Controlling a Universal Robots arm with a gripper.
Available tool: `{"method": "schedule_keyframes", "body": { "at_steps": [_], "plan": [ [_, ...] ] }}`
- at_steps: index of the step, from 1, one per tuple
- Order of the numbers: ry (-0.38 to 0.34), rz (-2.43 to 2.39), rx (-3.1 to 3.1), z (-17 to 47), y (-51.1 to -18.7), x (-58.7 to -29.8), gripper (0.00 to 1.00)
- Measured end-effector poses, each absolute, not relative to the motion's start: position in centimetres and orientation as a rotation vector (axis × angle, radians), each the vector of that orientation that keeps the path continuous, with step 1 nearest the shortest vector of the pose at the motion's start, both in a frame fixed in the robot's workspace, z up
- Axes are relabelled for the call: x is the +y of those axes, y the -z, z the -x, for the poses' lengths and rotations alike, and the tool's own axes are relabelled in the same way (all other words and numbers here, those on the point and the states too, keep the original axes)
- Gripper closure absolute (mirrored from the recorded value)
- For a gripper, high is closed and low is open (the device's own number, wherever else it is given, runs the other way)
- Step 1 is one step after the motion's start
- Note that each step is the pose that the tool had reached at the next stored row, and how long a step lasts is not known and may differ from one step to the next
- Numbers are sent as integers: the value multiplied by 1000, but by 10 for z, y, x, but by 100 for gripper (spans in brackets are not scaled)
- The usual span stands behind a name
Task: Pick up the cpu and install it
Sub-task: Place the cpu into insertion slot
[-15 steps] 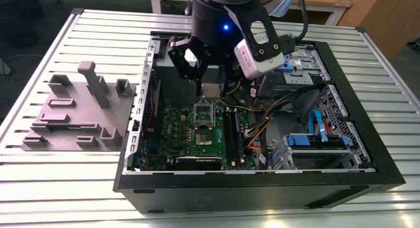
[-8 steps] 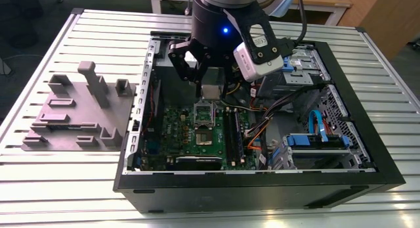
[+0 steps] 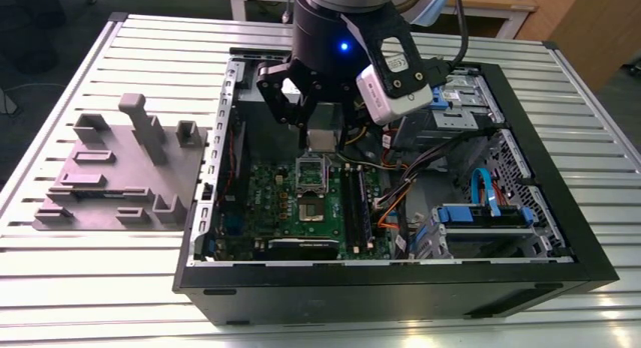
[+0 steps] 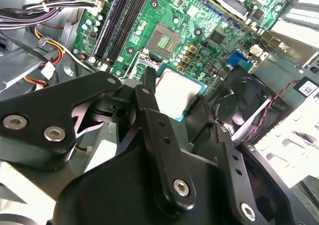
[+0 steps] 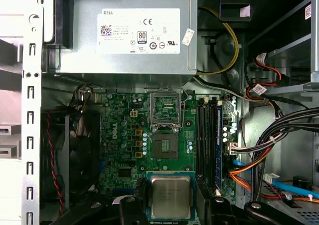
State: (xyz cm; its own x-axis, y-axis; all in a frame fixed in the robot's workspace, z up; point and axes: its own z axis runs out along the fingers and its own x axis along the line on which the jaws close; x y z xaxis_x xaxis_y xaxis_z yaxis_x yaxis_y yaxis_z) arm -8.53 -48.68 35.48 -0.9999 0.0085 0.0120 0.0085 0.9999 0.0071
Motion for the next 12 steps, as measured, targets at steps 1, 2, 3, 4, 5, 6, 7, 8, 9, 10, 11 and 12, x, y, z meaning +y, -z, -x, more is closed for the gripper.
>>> {"method": "schedule_keyframes", "body": {
  "at_steps": [1,2,3,4,5,6,7,8,9,10,11,12],
  "plan": [
    [11,13,-3130,85,-355,-487,53],
    [11,13,-3130,85,-355,-487,53],
    [11,13,-3130,85,-355,-487,53],
    [11,14,-3130,85,-354,-487,53],
    [12,18,-3130,85,-354,-487,53],
    [12,27,-3130,85,-354,-487,53],
    [11,36,-3130,85,-353,-486,53],
    [11,39,-3129,85,-353,-486,53],
    [11,39,-3129,85,-353,-486,53],
    [12,39,-3130,85,-352,-486,53],
    [12,39,-3130,85,-352,-486,53],
    [12,39,-3130,85,-351,-486,53]
  ]
}}
